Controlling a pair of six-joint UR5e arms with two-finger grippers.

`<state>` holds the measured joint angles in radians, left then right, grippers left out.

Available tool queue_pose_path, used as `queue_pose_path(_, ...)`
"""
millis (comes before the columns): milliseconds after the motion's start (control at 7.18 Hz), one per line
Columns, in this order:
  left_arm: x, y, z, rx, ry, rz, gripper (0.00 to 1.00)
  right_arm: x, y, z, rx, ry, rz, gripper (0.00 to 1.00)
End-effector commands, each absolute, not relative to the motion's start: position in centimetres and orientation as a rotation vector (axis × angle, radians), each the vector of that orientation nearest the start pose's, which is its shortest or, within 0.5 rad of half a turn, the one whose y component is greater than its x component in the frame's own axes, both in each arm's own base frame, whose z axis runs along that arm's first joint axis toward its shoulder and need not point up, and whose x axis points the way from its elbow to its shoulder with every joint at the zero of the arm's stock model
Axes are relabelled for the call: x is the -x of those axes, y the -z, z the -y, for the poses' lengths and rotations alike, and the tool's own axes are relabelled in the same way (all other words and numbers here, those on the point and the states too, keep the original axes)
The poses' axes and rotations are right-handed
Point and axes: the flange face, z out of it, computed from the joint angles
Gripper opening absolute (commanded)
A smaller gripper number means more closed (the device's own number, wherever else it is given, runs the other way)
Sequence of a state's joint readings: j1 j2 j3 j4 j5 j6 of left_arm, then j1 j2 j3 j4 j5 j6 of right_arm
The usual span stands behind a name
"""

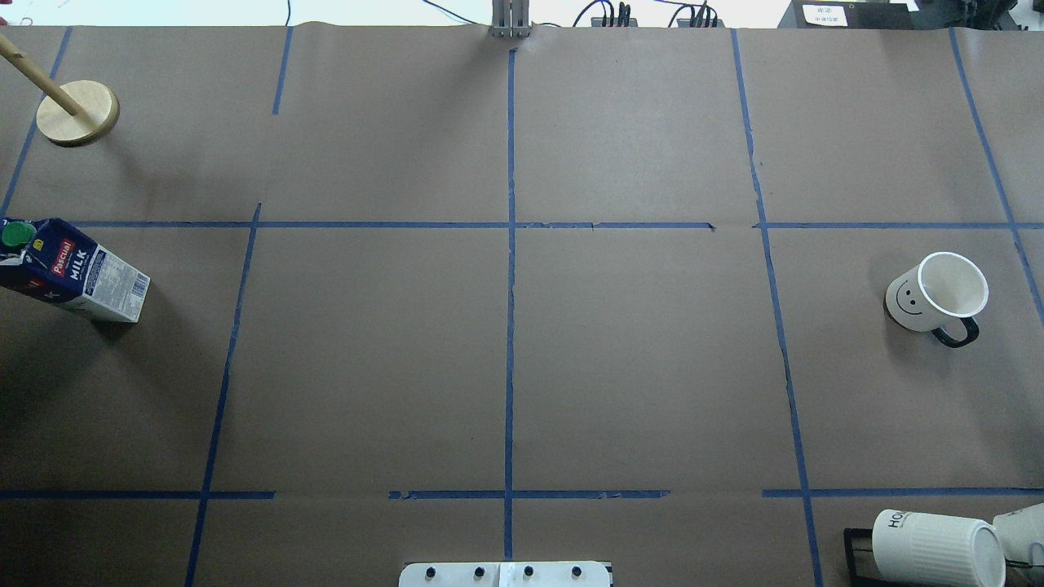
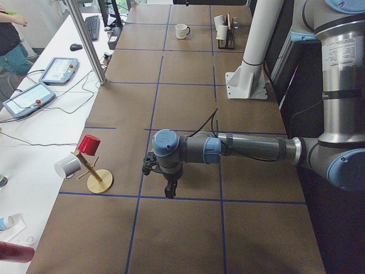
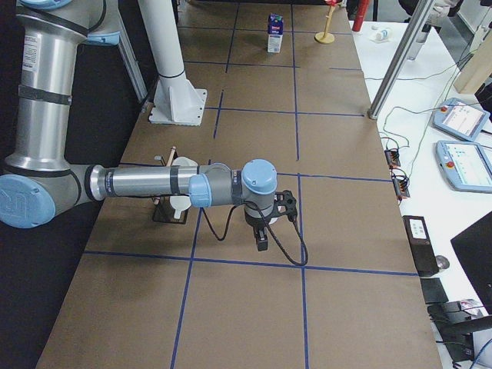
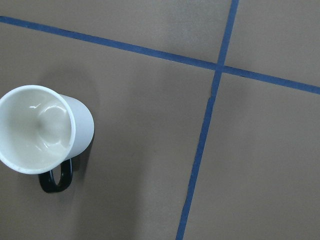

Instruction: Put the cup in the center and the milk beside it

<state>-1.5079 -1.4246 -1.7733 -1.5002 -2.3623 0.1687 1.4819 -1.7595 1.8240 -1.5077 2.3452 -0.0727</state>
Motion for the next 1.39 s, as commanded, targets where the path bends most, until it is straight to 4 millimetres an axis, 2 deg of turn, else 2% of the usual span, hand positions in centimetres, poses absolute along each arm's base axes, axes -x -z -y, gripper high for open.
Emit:
queue_pose_path(0, 3.5, -63.0, 43.4, -0.032, -0.218, -0.791, 1.0, -2.6, -61.3, 42.4, -0.117, 0.205, 0.774, 1.0)
queue_pose_path(139, 3.5, -63.0, 43.4, -0.032, -0.218, -0.793, 1.0, -2.5, -61.3, 42.4, -0.115, 0.205, 0.775, 1.0)
queue_pose_path(279, 3.4, -63.0, 43.4, -0.032, -0.218, -0.794, 1.0, -0.8, -60.7, 42.7, -0.137, 0.248, 0.78, 1.0)
queue_pose_path(418, 3.4, -63.0, 43.4, -0.032, -0.218, -0.796, 1.0, 1.5, -60.1, 43.1, -0.189, 0.321, 0.795, 1.0)
queue_pose_path(557, 3.4, -63.0, 43.3, -0.032, -0.218, -0.8, 1.0, 4.2, -58.6, 44.4, -0.191, 0.331, 0.811, 1.0)
queue_pose_path(697, 3.4, -63.0, 43.3, -0.032, -0.218, -0.802, 1.0, 6.6, -57.0, 45.7, -0.149, 0.243, 0.827, 1.0)
queue_pose_path(836, 3.4, -62.9, 43.3, -0.034, -0.218, -0.802, 1.0, 7.8, -57.5, 46.1, -0.167, 0.239, 0.812, 1.0)
queue_pose_path(975, 3.4, -62.9, 43.3, -0.034, -0.218, -0.802, 1.0, 8.2, -59.3, 46.3, -0.185, 0.229, 0.821, 1.0)
queue_pose_path(1115, 3.4, -62.9, 43.3, -0.035, -0.219, -0.802, 1.0, 9.9, -60.2, 46.3, -0.202, 0.205, 0.842, 1.0)
queue_pose_path(1254, 3.4, -62.9, 43.3, -0.034, -0.218, -0.802, 1.0, 11.4, -60.2, 46.1, -0.213, 0.178, 0.846, 1.0)
